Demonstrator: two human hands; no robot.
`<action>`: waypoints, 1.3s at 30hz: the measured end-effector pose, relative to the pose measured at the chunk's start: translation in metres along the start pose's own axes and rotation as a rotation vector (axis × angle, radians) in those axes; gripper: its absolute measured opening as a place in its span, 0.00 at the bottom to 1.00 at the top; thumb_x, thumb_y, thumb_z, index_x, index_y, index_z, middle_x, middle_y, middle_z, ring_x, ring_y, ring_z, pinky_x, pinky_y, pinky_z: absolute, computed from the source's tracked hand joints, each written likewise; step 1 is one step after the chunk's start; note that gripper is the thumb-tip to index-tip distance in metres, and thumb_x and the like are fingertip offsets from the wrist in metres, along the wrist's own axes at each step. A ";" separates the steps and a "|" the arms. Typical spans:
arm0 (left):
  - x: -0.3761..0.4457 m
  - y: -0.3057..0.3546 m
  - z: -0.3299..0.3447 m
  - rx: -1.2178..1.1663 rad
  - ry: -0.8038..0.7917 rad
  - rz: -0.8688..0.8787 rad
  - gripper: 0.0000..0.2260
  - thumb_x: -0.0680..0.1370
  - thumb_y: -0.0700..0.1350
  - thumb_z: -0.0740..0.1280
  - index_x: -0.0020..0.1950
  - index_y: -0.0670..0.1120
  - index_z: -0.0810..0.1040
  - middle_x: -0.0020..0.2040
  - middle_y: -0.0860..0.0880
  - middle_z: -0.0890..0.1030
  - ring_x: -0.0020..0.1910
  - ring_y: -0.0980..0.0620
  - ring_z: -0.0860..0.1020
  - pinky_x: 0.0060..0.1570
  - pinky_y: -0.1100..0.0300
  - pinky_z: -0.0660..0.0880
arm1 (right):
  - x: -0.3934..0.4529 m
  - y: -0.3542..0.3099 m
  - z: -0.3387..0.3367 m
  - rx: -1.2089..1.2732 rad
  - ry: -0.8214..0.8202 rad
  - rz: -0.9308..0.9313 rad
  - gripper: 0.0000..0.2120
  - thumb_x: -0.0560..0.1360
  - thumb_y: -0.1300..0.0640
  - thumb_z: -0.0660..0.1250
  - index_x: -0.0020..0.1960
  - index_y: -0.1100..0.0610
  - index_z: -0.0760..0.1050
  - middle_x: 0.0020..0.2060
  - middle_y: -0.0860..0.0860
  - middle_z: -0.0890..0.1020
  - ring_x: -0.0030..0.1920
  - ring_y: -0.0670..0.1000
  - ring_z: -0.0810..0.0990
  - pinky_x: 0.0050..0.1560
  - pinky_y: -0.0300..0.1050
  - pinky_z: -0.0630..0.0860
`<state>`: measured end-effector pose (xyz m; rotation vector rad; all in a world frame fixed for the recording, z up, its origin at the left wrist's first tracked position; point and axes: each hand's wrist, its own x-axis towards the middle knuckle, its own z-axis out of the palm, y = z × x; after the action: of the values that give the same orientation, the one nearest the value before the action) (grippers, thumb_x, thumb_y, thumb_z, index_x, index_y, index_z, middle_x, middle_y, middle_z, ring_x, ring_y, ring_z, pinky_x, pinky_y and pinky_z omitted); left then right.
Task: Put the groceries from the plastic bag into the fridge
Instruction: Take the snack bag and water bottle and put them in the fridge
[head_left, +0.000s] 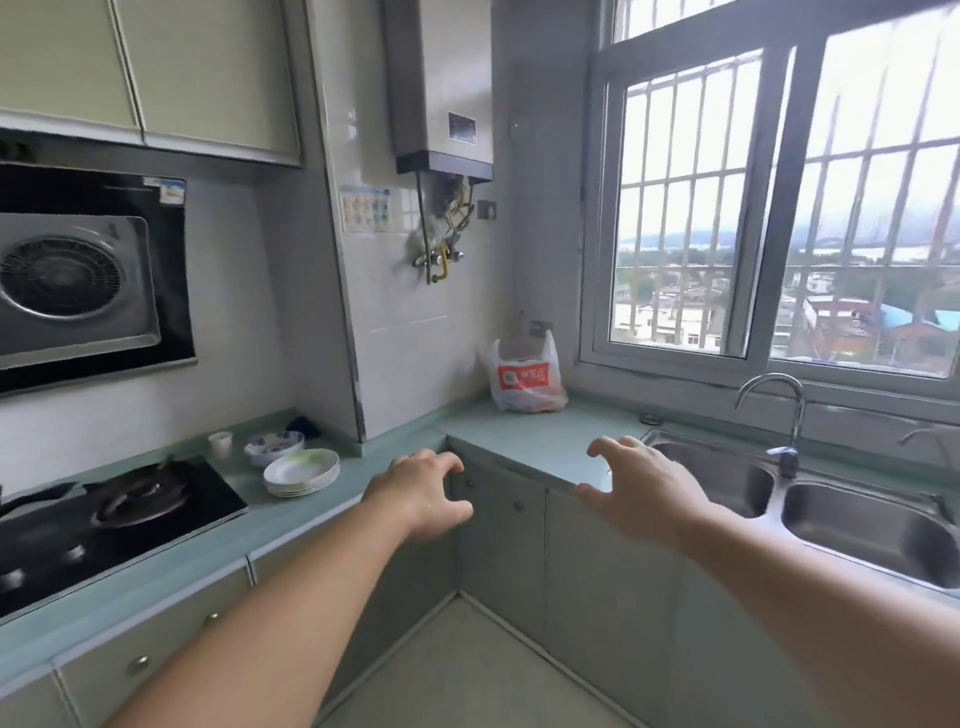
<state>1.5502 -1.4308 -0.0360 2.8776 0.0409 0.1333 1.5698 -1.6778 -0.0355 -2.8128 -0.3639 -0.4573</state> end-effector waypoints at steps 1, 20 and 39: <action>0.004 0.009 0.004 0.006 0.000 0.006 0.24 0.73 0.56 0.65 0.69 0.58 0.68 0.69 0.54 0.69 0.68 0.50 0.67 0.65 0.51 0.69 | 0.000 0.011 0.000 0.004 -0.004 0.012 0.25 0.75 0.39 0.61 0.69 0.47 0.65 0.62 0.48 0.74 0.63 0.52 0.73 0.57 0.48 0.71; 0.147 0.025 0.042 0.017 0.015 0.052 0.25 0.73 0.55 0.65 0.71 0.57 0.67 0.71 0.53 0.67 0.70 0.49 0.65 0.66 0.50 0.67 | 0.121 0.051 0.063 -0.061 -0.065 -0.045 0.27 0.75 0.39 0.61 0.70 0.48 0.63 0.63 0.50 0.73 0.62 0.54 0.74 0.56 0.49 0.73; 0.467 -0.061 0.064 -0.075 -0.009 0.102 0.27 0.72 0.55 0.65 0.71 0.58 0.66 0.72 0.53 0.67 0.69 0.49 0.66 0.62 0.50 0.71 | 0.408 0.073 0.160 -0.240 -0.095 -0.013 0.27 0.74 0.40 0.62 0.70 0.48 0.63 0.64 0.49 0.72 0.63 0.54 0.73 0.57 0.48 0.72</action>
<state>2.0198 -1.3701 -0.0724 2.8059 -0.1100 0.1379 2.0089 -1.6163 -0.0591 -3.0754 -0.3688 -0.3939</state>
